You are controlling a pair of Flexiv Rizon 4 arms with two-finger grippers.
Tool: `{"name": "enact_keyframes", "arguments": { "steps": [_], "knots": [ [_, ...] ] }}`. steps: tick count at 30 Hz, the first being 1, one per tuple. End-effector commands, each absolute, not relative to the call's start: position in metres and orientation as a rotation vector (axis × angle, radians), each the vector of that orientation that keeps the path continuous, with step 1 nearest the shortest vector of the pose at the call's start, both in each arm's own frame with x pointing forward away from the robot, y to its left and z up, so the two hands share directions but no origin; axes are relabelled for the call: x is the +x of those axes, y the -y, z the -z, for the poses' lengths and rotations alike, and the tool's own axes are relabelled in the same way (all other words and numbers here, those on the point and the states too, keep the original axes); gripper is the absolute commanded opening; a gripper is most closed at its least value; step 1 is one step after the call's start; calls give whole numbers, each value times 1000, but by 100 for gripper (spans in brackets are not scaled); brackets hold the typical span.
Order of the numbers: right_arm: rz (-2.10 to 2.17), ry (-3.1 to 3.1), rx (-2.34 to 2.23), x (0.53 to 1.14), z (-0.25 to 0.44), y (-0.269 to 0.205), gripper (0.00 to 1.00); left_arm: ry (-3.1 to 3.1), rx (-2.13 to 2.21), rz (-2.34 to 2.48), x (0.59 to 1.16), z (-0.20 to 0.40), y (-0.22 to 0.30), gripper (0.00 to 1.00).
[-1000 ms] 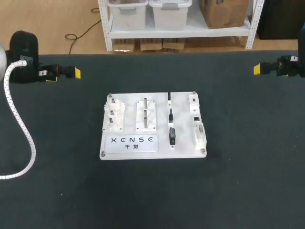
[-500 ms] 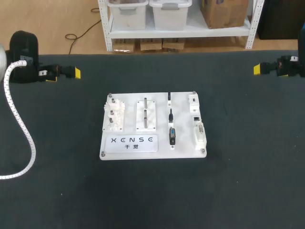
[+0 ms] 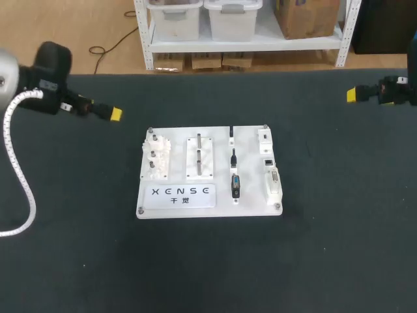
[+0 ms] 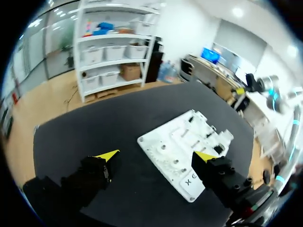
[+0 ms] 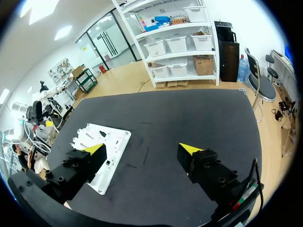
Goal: Insert the USB connector, Ethernet cable, and multi-pin plug into their matching sockets one by one.
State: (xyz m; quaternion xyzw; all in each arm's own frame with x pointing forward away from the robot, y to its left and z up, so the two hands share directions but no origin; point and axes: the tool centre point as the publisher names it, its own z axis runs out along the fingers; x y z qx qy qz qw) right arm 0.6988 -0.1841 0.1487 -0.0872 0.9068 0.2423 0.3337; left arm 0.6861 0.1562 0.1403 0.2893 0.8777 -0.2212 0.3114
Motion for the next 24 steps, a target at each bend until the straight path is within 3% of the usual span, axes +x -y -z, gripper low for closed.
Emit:
{"name": "enact_keyframes", "arguments": {
  "steps": [1,24],
  "knots": [
    [-628,-2369,-226,698,-149,184,100,-2011,1357,688,670,-136,-145,100],
    [-628,-2369,-226,698,-149,184,100,-1768,1641,868,639,-104,-136,100]
  ]
}}
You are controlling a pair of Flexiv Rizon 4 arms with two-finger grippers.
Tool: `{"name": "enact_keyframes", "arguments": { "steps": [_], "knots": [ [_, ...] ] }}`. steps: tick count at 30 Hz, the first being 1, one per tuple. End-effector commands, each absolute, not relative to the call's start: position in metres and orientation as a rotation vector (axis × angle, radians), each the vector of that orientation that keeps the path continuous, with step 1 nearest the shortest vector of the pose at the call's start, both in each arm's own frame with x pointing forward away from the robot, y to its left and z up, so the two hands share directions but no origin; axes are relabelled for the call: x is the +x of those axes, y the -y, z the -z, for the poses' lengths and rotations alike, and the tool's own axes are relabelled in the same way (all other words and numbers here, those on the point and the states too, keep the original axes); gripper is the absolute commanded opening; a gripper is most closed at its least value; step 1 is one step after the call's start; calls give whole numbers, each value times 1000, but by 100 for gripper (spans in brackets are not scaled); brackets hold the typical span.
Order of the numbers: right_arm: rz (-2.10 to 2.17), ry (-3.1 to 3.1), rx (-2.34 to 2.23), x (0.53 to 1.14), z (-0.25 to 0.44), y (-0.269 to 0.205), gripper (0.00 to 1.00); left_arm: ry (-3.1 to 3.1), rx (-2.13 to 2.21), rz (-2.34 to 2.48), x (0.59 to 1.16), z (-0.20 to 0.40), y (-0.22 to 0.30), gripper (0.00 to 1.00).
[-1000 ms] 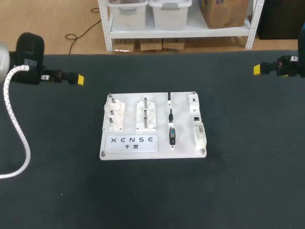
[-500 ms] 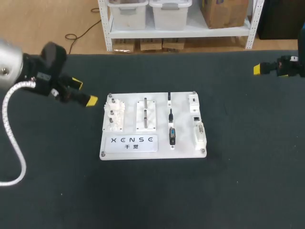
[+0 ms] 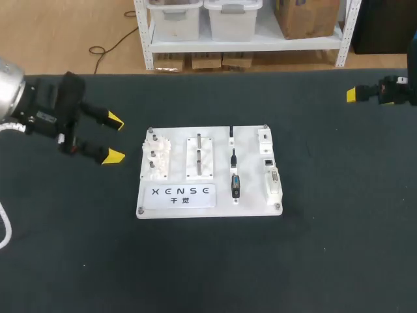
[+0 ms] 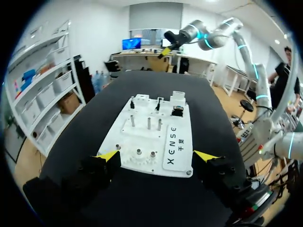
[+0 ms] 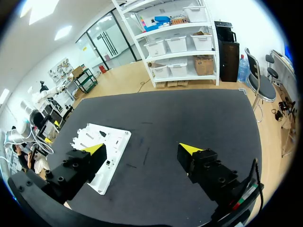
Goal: Insert the USB connector, Ethernet cable, and multi-pin plug into their matching sockets one by one.
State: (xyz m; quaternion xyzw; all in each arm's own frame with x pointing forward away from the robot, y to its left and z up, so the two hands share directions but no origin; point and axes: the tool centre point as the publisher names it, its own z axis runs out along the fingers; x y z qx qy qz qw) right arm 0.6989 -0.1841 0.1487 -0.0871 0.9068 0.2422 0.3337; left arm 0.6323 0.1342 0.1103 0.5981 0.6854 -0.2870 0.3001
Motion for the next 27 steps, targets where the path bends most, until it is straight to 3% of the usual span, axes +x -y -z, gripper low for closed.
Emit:
{"name": "enact_keyframes", "arguments": {
  "steps": [1,27],
  "knots": [
    [-628,-2369,-226,698,-149,184,100,-1779,1644,864,638,-103,-136,100],
    [-628,-2369,-226,698,-149,184,100,-1874,1569,826,636,-101,-134,100]
  ]
}}
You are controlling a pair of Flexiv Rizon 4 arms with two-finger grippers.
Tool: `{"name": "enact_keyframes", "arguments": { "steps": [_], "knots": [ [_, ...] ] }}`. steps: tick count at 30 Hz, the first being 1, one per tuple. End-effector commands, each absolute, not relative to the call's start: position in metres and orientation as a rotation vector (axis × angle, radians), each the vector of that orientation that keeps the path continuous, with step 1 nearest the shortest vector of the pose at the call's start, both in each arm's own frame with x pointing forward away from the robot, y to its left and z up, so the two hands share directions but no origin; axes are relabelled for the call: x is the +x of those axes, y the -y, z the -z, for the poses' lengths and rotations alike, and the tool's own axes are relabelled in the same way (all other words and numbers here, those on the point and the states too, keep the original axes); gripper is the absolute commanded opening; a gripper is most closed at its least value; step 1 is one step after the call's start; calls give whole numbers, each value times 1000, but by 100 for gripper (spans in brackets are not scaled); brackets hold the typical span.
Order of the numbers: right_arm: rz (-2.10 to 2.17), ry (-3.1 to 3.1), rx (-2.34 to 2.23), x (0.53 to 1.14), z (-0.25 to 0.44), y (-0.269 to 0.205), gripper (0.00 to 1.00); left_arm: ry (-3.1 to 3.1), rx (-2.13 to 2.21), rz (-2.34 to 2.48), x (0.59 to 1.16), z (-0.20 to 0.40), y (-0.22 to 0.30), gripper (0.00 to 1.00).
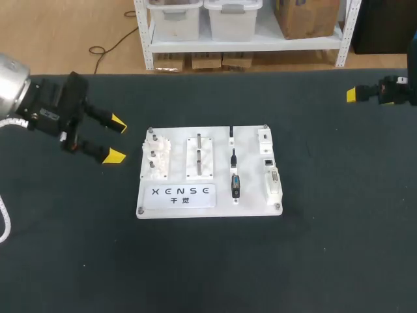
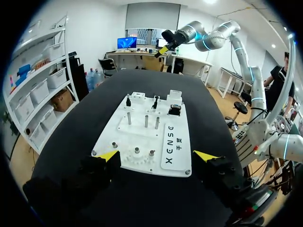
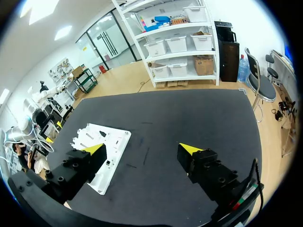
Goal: Insert the USB connector, Ethernet cable, and multi-pin plug into their matching sockets one by one.
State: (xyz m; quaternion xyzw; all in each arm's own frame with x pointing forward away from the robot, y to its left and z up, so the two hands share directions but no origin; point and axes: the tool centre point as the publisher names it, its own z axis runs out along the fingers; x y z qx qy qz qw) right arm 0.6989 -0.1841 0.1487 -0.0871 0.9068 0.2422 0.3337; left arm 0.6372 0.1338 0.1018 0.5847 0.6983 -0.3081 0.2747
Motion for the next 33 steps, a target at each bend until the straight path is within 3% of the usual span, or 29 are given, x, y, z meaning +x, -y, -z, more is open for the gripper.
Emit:
{"name": "enact_keyframes", "arguments": {
  "steps": [1,22,33],
  "knots": [
    [-628,-2369,-226,698,-149,184,100,-1874,1569,826,636,-101,-134,100],
    [-628,-2369,-226,698,-149,184,100,-1874,1569,826,636,-101,-134,100],
    [-356,-2555,-331,747,-152,95,100,-1874,1569,826,636,-101,-134,100]
  ]
}}
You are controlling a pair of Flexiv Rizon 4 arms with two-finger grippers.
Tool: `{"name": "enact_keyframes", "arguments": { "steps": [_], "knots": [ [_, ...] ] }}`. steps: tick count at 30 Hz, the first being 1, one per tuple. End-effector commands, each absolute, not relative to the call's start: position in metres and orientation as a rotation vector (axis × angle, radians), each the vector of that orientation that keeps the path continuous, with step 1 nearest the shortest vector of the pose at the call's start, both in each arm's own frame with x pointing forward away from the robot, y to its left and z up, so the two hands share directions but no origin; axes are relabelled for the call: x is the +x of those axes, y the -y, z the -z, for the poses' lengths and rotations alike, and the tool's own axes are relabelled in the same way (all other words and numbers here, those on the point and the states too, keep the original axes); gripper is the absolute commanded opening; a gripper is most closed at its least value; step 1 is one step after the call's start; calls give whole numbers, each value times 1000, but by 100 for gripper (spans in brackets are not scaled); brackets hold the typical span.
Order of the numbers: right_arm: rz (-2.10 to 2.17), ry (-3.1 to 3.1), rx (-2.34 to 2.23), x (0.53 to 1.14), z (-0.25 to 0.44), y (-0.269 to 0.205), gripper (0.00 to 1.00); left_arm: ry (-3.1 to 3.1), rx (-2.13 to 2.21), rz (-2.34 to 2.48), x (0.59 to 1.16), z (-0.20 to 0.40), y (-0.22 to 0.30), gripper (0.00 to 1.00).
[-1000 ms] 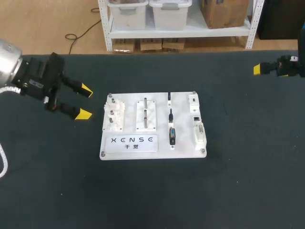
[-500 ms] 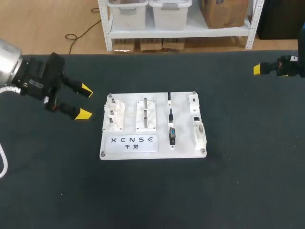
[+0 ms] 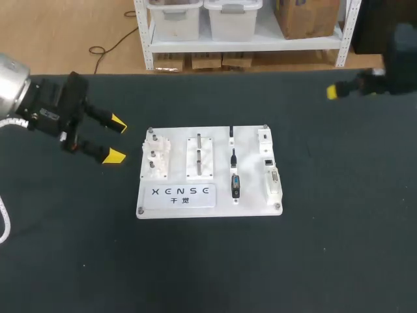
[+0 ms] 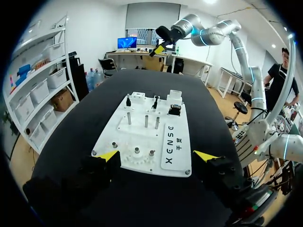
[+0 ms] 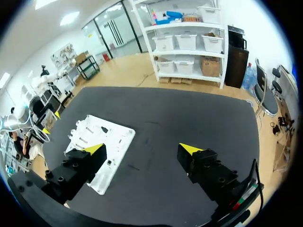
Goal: Insert the USB connector, Ethernet cable, and multi-pin plug into their matching sockets one by one.
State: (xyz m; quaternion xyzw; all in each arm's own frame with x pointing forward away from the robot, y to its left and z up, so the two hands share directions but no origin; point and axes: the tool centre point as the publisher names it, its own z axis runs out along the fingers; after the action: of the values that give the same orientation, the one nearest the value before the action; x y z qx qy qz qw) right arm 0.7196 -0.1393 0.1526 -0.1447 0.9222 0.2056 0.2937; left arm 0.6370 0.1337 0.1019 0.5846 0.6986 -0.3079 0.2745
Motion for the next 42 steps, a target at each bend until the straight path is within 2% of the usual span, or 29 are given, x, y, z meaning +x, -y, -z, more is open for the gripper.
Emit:
{"name": "enact_keyframes", "arguments": {
  "steps": [1,11,14,26,42],
  "knots": [
    [-343,-2569,-330,749,-151,85,100,-1874,1569,826,636,-101,-134,100],
    [-194,-2738,-308,761,-114,-12,100,-1874,1569,826,636,-101,-134,100],
    [-149,-2777,-281,758,-99,-27,100,-1874,1569,826,636,-101,-134,100],
    [-36,-2902,-142,751,-49,-42,100,-1874,1569,826,636,-101,-134,100],
    [-60,-2901,-93,749,-42,-56,100,-1874,1569,826,636,-101,-134,100]
  ]
}}
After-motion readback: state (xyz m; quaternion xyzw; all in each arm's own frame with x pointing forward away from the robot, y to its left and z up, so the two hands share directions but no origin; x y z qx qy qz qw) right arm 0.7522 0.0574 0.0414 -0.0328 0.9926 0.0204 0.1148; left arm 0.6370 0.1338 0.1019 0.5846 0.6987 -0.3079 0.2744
